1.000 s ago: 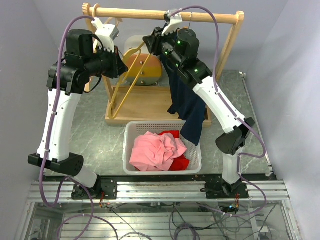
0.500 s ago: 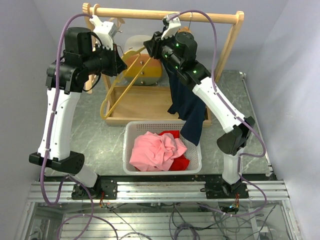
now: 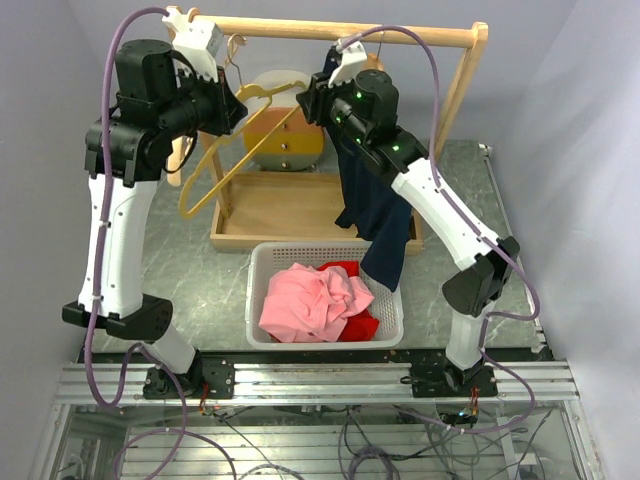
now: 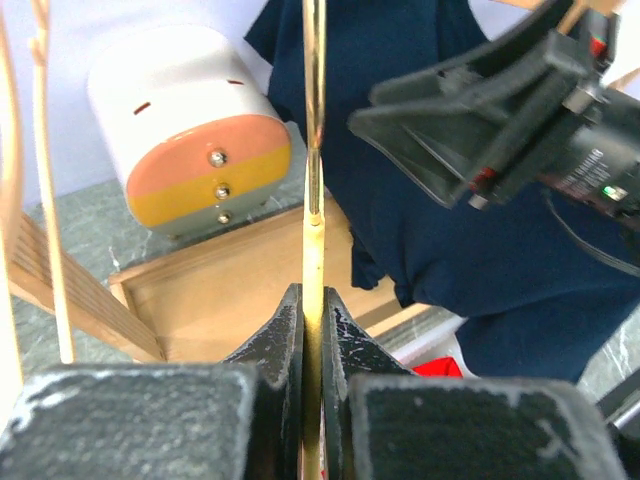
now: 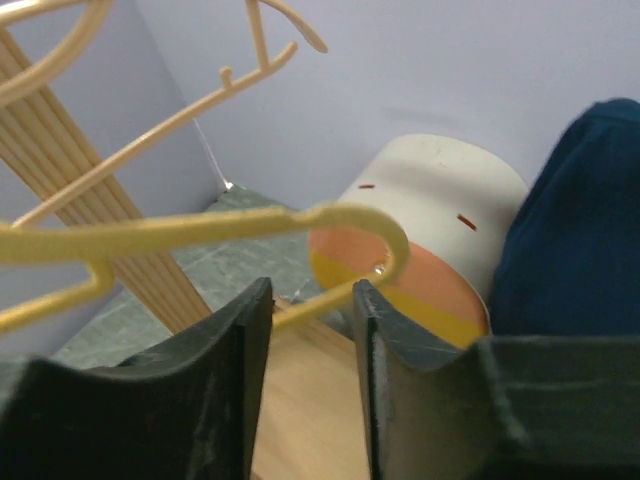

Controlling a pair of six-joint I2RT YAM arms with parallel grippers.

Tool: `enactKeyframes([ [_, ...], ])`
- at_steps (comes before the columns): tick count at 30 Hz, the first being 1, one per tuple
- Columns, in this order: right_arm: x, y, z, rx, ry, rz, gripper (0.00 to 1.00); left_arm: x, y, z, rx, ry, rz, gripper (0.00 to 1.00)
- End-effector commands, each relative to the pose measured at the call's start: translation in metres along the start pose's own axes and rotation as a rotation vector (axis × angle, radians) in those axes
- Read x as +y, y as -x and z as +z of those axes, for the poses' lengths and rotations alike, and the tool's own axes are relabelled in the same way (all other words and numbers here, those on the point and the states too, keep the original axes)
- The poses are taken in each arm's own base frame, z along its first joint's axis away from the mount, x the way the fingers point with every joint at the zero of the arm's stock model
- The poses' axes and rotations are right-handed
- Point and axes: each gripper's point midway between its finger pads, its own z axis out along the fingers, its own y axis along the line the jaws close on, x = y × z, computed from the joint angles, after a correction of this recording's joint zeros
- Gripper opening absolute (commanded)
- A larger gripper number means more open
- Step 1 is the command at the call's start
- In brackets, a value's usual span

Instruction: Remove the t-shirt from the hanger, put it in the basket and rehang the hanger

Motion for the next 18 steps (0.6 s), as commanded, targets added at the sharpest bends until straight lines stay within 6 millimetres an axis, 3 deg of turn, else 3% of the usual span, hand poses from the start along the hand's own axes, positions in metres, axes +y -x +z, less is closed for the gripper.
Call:
enactKeyframes([
  [1,-0.015,0.029,-0.029,-0.046,-0.061,-0.016,0.43,0.016,0.02,0.011,-0.079,0.073,-0.012,0.07],
  [8,-0.012,0.07,-0.079,-0.157,-0.069,-0.005,0.48,0.024,0.021,0.032,-0.078,0.09,-0.03,0.07],
  [18,0.0,0.075,-0.142,-0.158,-0.062,-0.02,0.48,0.015,0.035,0.03,-0.164,0.047,-0.044,0.07],
])
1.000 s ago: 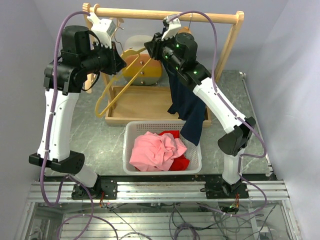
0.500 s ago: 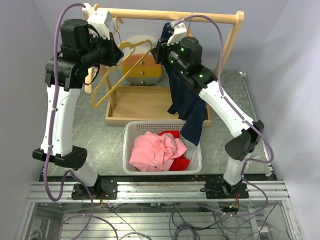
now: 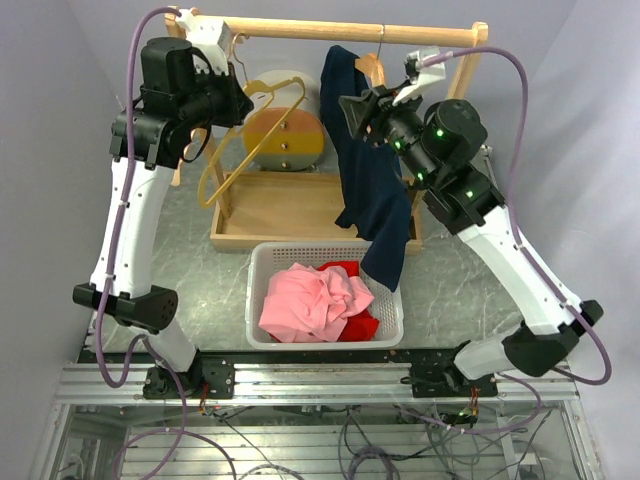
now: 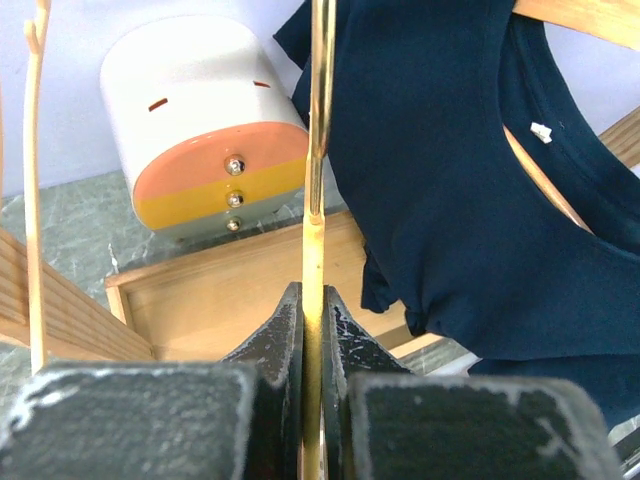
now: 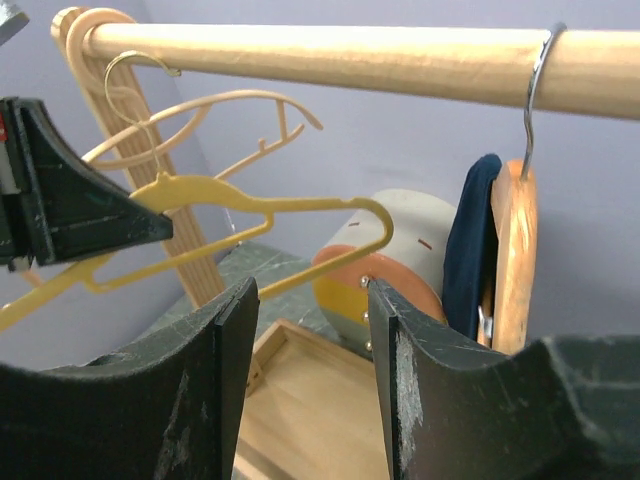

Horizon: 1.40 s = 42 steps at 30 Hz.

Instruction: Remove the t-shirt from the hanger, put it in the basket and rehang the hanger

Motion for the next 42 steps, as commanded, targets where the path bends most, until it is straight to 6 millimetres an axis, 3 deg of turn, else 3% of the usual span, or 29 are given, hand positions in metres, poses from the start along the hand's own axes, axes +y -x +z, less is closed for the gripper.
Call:
enactKeyframes([
  [1,-0.004,-0.005,-0.022,0.017,-0.025,-0.017,0.48,-0.013,0.043,-0.024,-0.178,-0.042,0.011,0.07],
  [7,-0.006,0.004,-0.054,0.009,-0.037,0.005,0.48,-0.019,0.057,-0.051,-0.245,-0.041,0.009,0.07],
  [10,-0.005,0.006,-0.062,0.012,-0.031,0.015,0.48,-0.017,0.066,-0.054,-0.269,-0.021,0.009,0.07],
  [24,-0.005,-0.003,-0.082,0.045,-0.031,0.045,0.48,0.001,0.076,0.005,-0.288,0.026,-0.036,0.07],
  [31,-0.007,-0.003,-0.091,0.06,-0.038,0.054,0.48,0.021,0.059,0.029,-0.246,0.101,-0.042,0.07],
  [35,-0.021,-0.002,-0.097,0.067,-0.112,0.034,0.48,0.023,0.046,0.036,-0.215,0.101,-0.053,0.08],
  [36,-0.028,-0.002,-0.098,0.071,-0.151,0.029,0.48,0.021,0.047,0.034,-0.221,0.093,-0.059,0.12],
  [40,-0.061,-0.006,-0.106,0.102,-0.353,0.025,0.48,0.015,0.05,0.02,-0.24,0.077,-0.07,0.5],
  [42,-0.078,-0.013,-0.108,0.137,-0.462,0.013,0.46,0.01,0.054,0.01,-0.251,0.062,-0.069,0.61],
])
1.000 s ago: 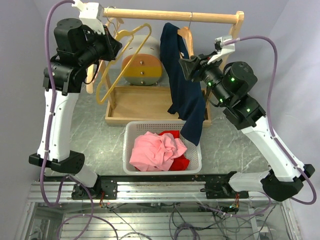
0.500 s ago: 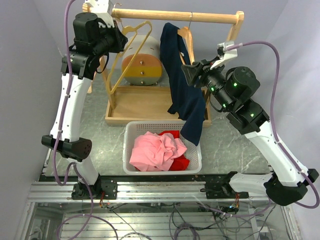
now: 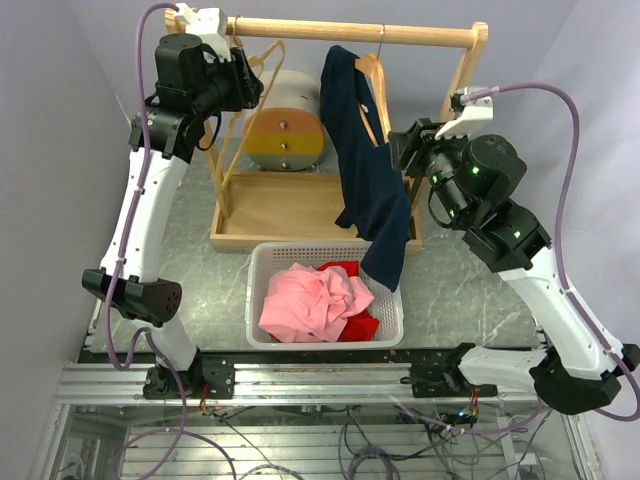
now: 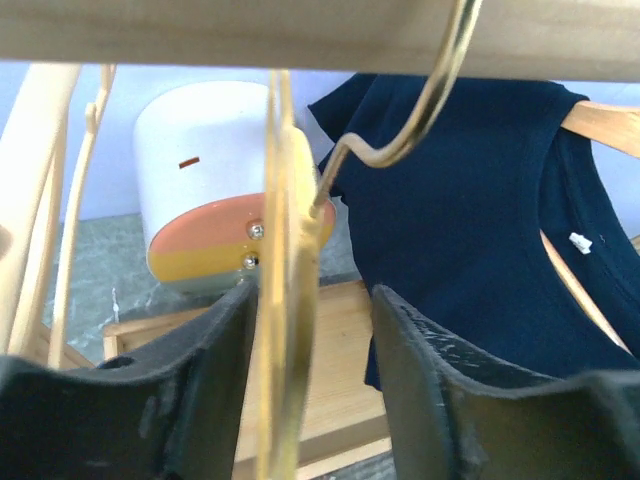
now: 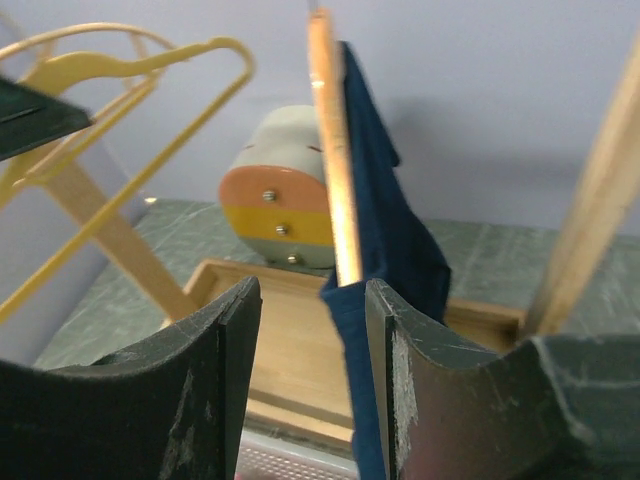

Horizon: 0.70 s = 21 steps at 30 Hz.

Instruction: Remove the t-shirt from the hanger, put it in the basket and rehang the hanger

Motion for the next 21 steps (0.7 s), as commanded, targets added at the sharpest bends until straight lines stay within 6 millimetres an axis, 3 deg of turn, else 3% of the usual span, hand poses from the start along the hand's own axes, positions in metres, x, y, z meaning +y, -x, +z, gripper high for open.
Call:
enactKeyframes([
  [1,-0.045,-0.003,-0.003,0.044,-0.283,-0.011,0.45,-0.014,0.041,-0.034,-0.129,-0.038,-0.008,0.65],
  [5,-0.056,-0.01,0.005,0.053,-0.361,-0.038,0.41,-0.021,0.056,-0.06,-0.177,-0.056,-0.001,0.74],
  [7,-0.057,-0.012,0.01,0.05,-0.377,-0.051,0.41,-0.023,0.06,-0.071,-0.188,-0.063,-0.002,0.86],
  [14,-0.068,-0.018,0.035,0.071,-0.427,-0.096,0.4,-0.049,0.06,-0.099,-0.188,-0.154,-0.001,0.91],
  [16,-0.073,-0.019,0.04,0.071,-0.435,-0.094,0.4,-0.064,0.06,-0.102,-0.189,-0.19,0.012,0.91],
  [21,-0.087,-0.021,0.045,0.072,-0.463,-0.085,0.4,-0.126,0.057,-0.105,-0.181,-0.358,0.051,0.91],
])
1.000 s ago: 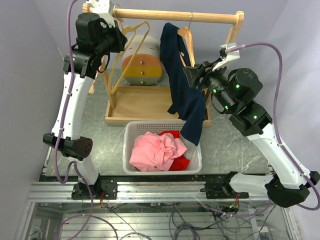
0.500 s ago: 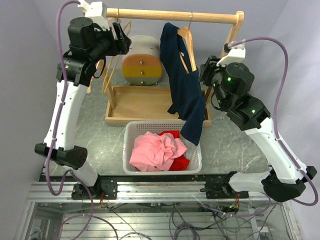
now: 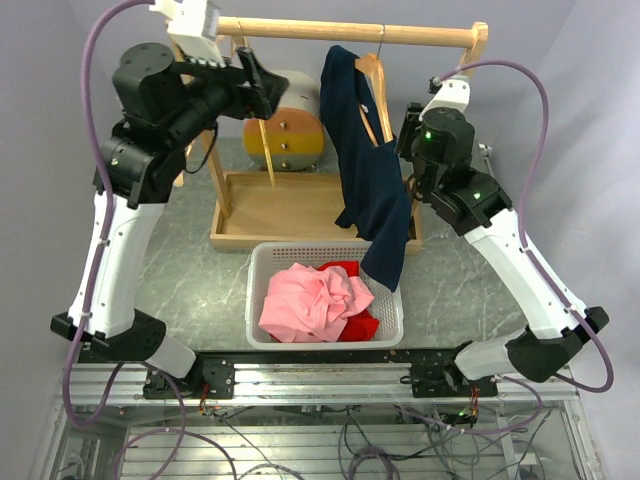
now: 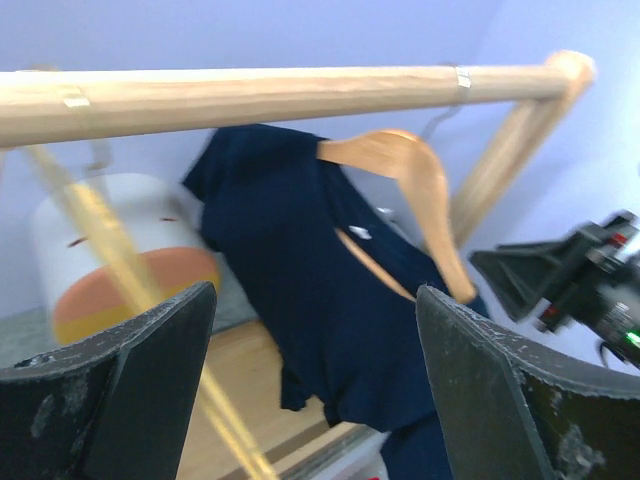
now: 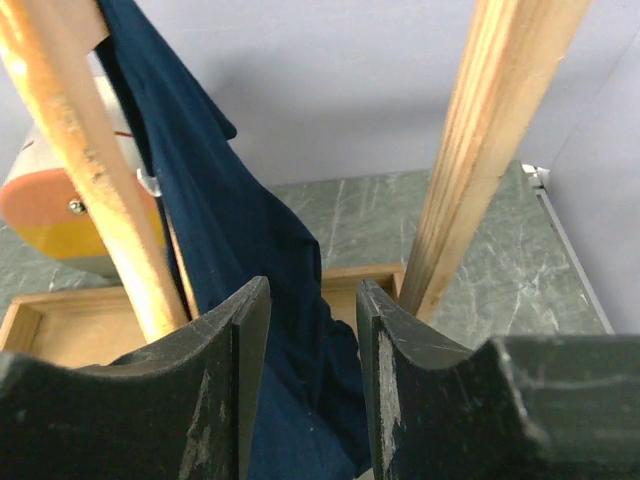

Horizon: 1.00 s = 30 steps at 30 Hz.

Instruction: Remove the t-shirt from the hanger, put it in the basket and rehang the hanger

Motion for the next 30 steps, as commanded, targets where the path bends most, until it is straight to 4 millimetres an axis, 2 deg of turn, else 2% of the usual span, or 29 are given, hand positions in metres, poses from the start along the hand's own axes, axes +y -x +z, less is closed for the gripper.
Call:
enactKeyframes([
  [1,-0.013,0.019,0.004,-0.042,-0.023,0.041,0.4,-0.047,-0.004,0.014,0.014,-0.157,0.024,0.91],
  [4,-0.01,0.013,0.009,-0.025,0.008,0.042,0.39,-0.063,-0.019,0.033,0.039,-0.194,0.032,0.91],
  [9,0.015,0.0,0.011,0.005,0.136,0.039,0.39,-0.076,-0.04,0.067,0.053,-0.227,0.025,0.92],
  [16,0.036,-0.013,0.01,0.034,0.248,0.065,0.39,-0.09,-0.046,0.106,-0.009,-0.249,0.018,0.92],
  [21,0.047,-0.018,0.009,0.042,0.305,0.078,0.39,-0.105,-0.051,0.125,-0.032,-0.304,-0.017,0.92],
  [30,0.055,-0.023,0.007,0.052,0.347,0.091,0.39,-0.122,-0.07,0.142,-0.026,-0.324,-0.018,0.93],
])
